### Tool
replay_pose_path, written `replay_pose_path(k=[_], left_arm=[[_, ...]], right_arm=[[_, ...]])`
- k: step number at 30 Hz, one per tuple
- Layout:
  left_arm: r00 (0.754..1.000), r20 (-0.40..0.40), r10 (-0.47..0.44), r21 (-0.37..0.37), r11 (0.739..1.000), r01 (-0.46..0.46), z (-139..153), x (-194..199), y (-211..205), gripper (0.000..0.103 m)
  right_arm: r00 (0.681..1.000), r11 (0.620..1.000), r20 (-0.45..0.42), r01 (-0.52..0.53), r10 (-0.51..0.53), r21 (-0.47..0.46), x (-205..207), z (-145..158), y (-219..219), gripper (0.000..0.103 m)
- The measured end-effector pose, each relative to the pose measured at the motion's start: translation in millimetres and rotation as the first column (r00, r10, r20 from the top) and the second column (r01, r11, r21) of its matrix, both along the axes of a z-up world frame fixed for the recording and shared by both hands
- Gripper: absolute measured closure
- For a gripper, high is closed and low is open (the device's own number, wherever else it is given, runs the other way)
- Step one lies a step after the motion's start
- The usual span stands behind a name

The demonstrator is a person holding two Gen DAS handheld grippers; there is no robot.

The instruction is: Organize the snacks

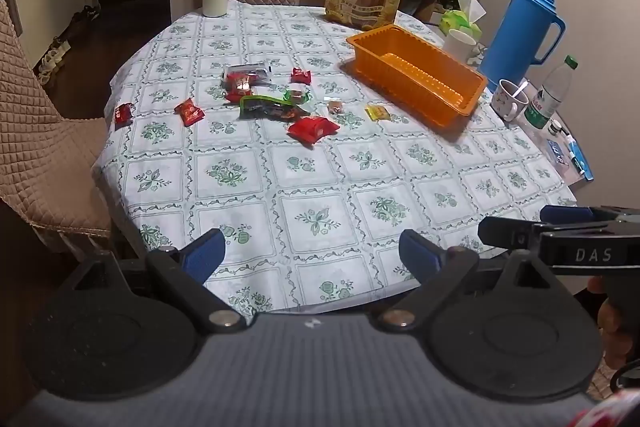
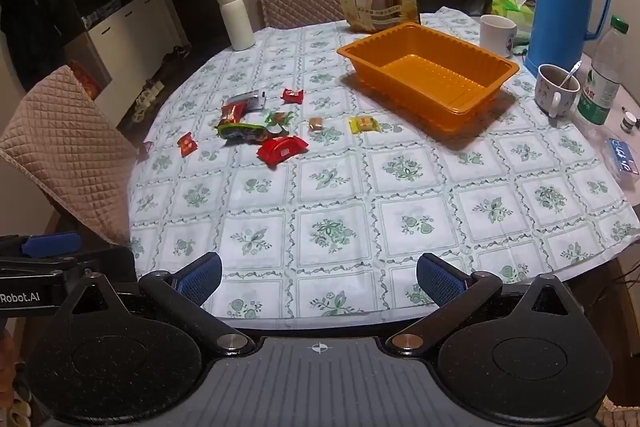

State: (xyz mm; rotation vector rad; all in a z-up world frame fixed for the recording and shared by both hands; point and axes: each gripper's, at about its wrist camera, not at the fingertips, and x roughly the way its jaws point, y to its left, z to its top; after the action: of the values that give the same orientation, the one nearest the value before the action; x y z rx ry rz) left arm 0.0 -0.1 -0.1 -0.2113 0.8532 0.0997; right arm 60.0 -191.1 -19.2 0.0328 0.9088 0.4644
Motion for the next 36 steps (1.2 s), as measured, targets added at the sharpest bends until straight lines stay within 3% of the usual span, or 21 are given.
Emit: replay_pose_path(k=[36], left_arm=[[1.0,-0.001,0.002,-0.008,1.0,-0.002,-0.2,-3.1,2.5,0.01]], right_arm=[[1.0,1.0,-0.006,-0.014,0.014,0.005,3.0,-1.7,5.4,0.0]])
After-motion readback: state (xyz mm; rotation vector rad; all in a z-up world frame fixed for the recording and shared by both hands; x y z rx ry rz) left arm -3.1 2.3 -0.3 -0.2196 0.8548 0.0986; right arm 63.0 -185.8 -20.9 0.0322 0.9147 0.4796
